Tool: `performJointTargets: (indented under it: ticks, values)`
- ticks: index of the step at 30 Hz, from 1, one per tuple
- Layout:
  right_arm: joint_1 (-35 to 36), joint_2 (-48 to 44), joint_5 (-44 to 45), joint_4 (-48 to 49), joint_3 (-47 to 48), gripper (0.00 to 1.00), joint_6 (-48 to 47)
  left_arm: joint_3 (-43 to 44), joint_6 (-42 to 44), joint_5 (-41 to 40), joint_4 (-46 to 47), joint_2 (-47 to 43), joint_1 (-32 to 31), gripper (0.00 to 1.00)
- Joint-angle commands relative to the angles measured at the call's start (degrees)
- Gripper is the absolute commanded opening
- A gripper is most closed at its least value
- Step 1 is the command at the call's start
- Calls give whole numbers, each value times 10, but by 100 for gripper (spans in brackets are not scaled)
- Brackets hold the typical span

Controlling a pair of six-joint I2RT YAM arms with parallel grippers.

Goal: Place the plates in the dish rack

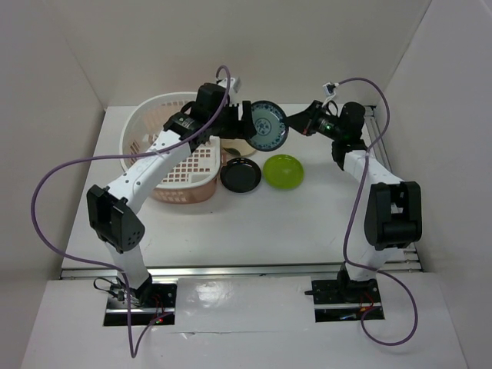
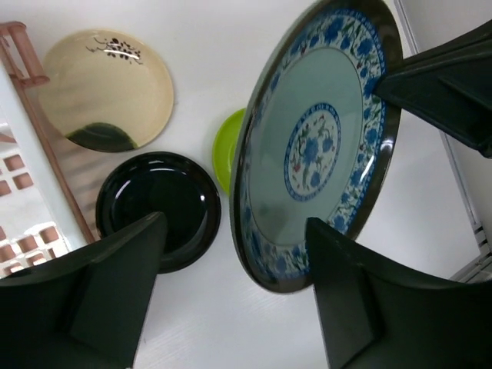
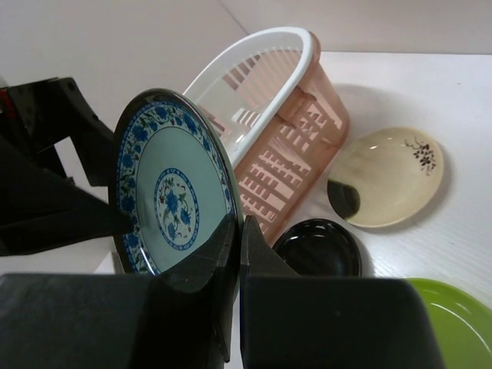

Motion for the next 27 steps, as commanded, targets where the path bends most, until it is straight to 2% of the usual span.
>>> performJointTargets:
  ticks: [1, 3, 5, 8, 10, 12, 13, 19, 21, 22, 23, 24, 27]
  values:
    - [11, -13, -24, 49, 32, 0, 12, -5, 3, 0, 30, -29, 15, 83]
    - [11, -13, -24, 43, 32, 0, 12, -5, 3, 0, 30, -29, 21, 77]
    - [16, -13, -24, 43, 27, 0, 12, -5, 3, 0, 30, -34, 21, 67]
    - [16, -13, -24, 43, 22, 0, 12, 1, 3, -5, 35, -34, 21, 45]
    - [22, -13, -24, 43, 22, 0, 12, 1, 3, -5, 35, -28, 26, 39]
    - [28, -8, -24, 43, 27, 0, 12, 6, -2, 2, 35, -21, 26, 25]
    - [28, -8, -24, 43, 27, 0, 12, 11, -2, 9, 35, -14, 26, 1]
    - [39, 16, -36, 56, 38, 0, 24, 31, -8, 26, 20, 2, 31, 0]
    - [39, 23, -31, 56, 39, 50, 24, 36, -2, 8, 20, -5, 31, 0]
    - [39, 23, -31, 47, 45, 78, 24, 36, -2, -3, 20, -11, 31, 0]
    - [39, 29, -22, 42, 51, 95, 24, 36, 5, -17, 20, -17, 31, 0]
    - [39, 36, -10, 28, 51, 100, 24, 36, 17, -45, 20, -18, 31, 0]
    - [39, 42, 38, -1, 66, 100, 0, 48, 40, -110, 20, -29, 36, 0]
